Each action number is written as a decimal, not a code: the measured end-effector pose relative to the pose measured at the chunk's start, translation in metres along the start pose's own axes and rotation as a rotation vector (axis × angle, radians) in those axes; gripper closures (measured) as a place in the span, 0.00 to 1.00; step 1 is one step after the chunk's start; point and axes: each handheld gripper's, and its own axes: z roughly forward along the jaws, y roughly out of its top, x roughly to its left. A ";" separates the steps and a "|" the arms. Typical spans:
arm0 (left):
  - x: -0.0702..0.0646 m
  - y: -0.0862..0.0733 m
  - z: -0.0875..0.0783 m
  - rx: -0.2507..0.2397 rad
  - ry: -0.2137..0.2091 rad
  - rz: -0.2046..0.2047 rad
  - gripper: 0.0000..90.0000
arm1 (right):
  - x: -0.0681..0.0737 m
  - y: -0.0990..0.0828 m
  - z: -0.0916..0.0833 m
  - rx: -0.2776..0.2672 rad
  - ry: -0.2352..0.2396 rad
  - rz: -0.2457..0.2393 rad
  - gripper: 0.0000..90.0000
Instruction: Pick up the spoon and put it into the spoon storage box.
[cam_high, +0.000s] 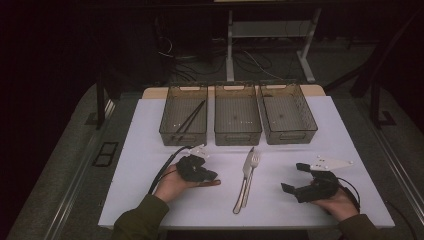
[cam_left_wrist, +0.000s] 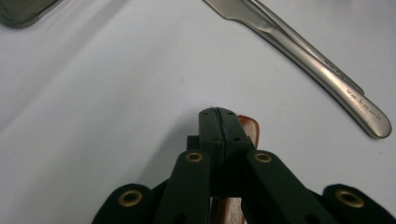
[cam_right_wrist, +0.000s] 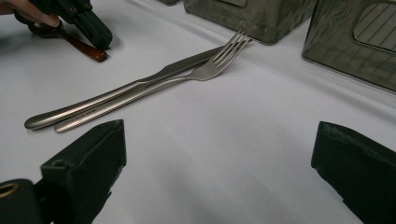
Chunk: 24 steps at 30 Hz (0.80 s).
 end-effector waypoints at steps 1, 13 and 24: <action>0.000 0.000 0.000 0.000 0.001 0.001 0.99 | 0.000 0.000 0.000 0.000 -0.001 0.000 0.03; 0.001 -0.001 -0.020 -0.089 0.028 -0.037 0.81 | 0.000 0.000 -0.001 -0.005 0.000 -0.001 0.03; -0.003 -0.006 -0.046 -0.167 0.070 -0.053 0.53 | 0.000 0.000 -0.001 -0.004 -0.001 -0.001 0.03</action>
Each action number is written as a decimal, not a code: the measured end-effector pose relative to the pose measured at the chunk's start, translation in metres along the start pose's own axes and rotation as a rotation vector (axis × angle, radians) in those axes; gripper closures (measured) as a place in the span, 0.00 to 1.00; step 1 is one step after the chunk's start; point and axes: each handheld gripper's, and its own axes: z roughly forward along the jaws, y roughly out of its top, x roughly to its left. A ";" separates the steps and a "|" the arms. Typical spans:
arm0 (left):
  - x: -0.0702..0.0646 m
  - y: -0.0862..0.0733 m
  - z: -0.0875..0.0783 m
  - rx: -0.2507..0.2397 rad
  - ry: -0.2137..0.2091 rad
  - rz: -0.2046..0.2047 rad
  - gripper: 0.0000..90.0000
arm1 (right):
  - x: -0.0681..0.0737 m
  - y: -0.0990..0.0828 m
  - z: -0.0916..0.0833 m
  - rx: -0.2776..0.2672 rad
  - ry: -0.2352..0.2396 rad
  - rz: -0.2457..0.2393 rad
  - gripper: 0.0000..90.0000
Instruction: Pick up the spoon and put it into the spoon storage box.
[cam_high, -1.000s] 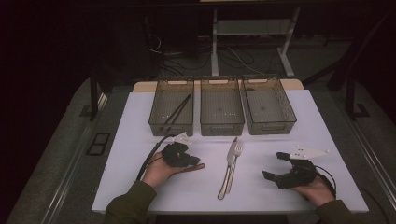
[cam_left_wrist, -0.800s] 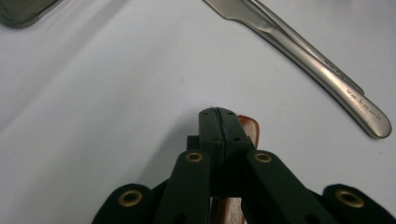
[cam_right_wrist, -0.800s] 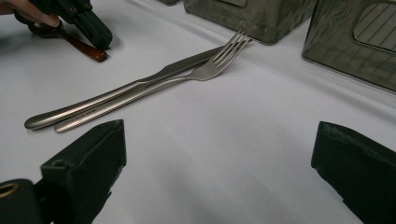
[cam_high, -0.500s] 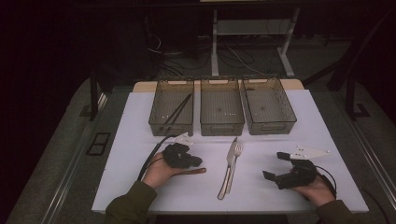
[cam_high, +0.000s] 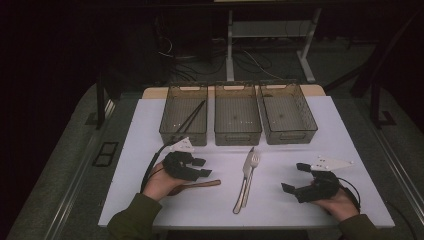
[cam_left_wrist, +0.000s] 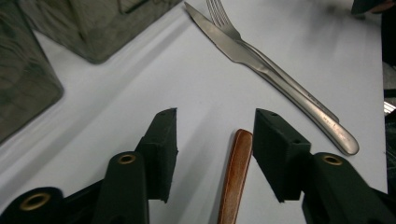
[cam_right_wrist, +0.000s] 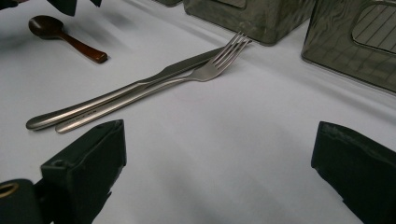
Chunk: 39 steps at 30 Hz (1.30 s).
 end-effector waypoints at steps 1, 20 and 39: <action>0.000 -0.001 -0.002 -0.004 0.004 0.000 0.52 | 0.000 0.000 0.000 0.000 0.000 0.000 0.03; -0.001 -0.033 -0.045 -0.099 0.107 -0.035 0.36 | 0.001 0.000 -0.001 -0.005 0.000 0.004 0.03; 0.003 -0.076 -0.073 -0.118 0.176 -0.083 0.32 | 0.002 0.000 -0.001 -0.003 0.002 0.001 0.03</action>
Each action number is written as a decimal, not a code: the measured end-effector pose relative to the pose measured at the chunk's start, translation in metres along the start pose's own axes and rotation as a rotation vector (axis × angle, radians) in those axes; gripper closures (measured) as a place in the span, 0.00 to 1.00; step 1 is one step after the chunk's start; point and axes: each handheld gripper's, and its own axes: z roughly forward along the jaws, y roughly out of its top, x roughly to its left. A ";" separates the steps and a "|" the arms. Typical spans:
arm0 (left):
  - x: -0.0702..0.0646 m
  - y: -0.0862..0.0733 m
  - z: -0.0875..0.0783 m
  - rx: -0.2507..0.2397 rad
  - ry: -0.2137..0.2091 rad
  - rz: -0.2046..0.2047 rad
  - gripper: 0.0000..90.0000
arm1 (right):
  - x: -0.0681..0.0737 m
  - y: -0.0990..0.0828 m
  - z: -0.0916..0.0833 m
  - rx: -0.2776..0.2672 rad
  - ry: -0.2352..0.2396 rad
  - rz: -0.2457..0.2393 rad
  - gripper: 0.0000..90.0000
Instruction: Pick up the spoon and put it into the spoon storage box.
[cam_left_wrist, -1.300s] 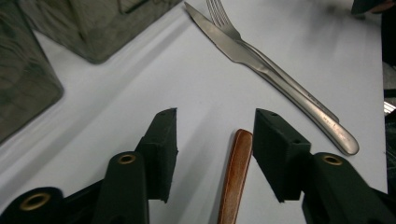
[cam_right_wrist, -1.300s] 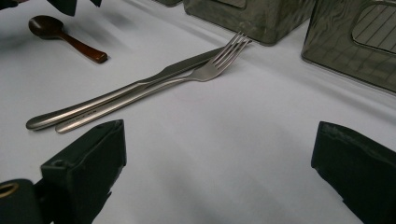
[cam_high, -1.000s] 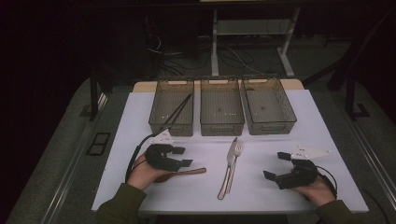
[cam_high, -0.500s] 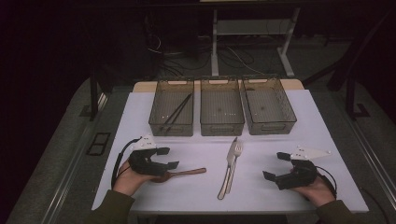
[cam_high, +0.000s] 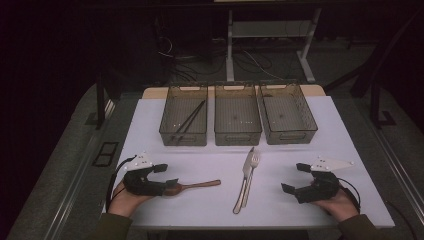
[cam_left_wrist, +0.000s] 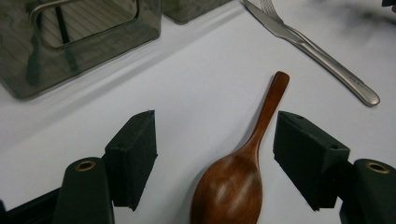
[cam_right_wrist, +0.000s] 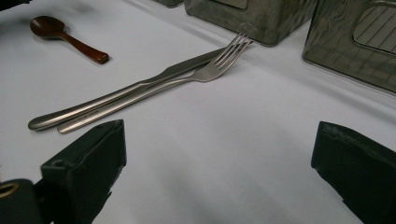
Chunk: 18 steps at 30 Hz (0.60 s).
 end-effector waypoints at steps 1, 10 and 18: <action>0.001 -0.001 0.000 -0.002 -0.001 -0.003 0.32 | 0.000 0.000 0.000 -0.001 0.000 -0.001 0.03; 0.005 -0.008 0.006 0.059 -0.024 -0.014 0.34 | 0.000 0.000 0.000 -0.001 0.002 0.001 0.03; 0.004 -0.010 0.012 0.121 -0.046 0.006 0.37 | 0.000 0.000 0.000 -0.002 0.002 0.001 0.03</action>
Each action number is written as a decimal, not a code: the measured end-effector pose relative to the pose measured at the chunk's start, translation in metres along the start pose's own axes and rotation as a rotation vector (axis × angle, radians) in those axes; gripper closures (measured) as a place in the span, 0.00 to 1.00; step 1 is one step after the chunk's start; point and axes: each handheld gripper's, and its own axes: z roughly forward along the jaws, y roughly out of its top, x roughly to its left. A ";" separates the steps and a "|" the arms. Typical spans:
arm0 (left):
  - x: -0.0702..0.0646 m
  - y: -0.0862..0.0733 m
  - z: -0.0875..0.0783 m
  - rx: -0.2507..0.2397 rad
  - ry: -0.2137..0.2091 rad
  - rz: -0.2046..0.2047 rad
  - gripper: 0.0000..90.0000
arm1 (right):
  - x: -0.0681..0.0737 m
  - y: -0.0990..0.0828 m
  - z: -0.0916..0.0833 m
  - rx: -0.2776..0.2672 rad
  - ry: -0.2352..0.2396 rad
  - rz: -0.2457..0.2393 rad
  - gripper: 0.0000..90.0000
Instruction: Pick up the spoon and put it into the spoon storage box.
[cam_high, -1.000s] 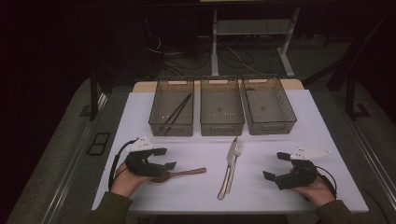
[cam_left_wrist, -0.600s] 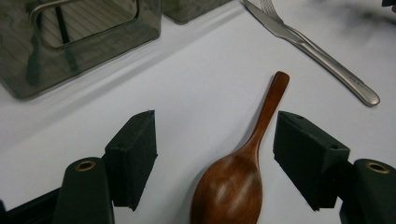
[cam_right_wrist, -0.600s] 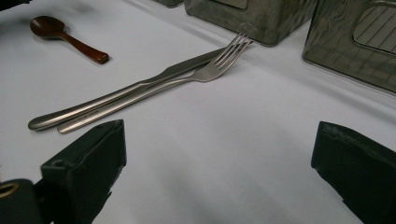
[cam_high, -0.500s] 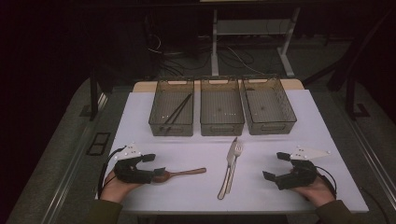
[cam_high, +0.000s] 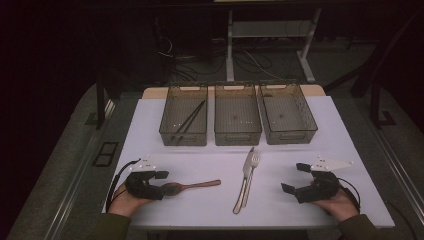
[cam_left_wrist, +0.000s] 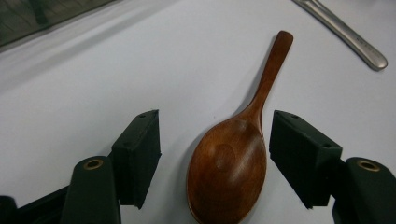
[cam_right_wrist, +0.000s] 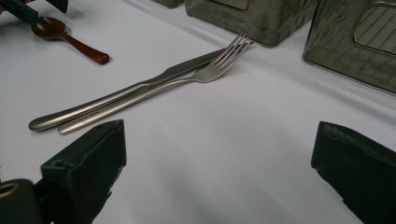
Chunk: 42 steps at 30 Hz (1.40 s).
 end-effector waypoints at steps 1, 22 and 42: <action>0.000 0.000 0.001 0.004 0.001 -0.003 0.37 | 0.000 0.000 0.000 0.000 0.000 0.001 0.03; -0.004 -0.001 0.006 0.099 0.014 0.060 0.47 | 0.000 0.000 0.000 -0.002 -0.002 0.002 0.03; -0.010 0.003 0.001 0.158 -0.030 0.130 0.77 | -0.001 0.000 -0.001 -0.010 -0.002 0.004 0.03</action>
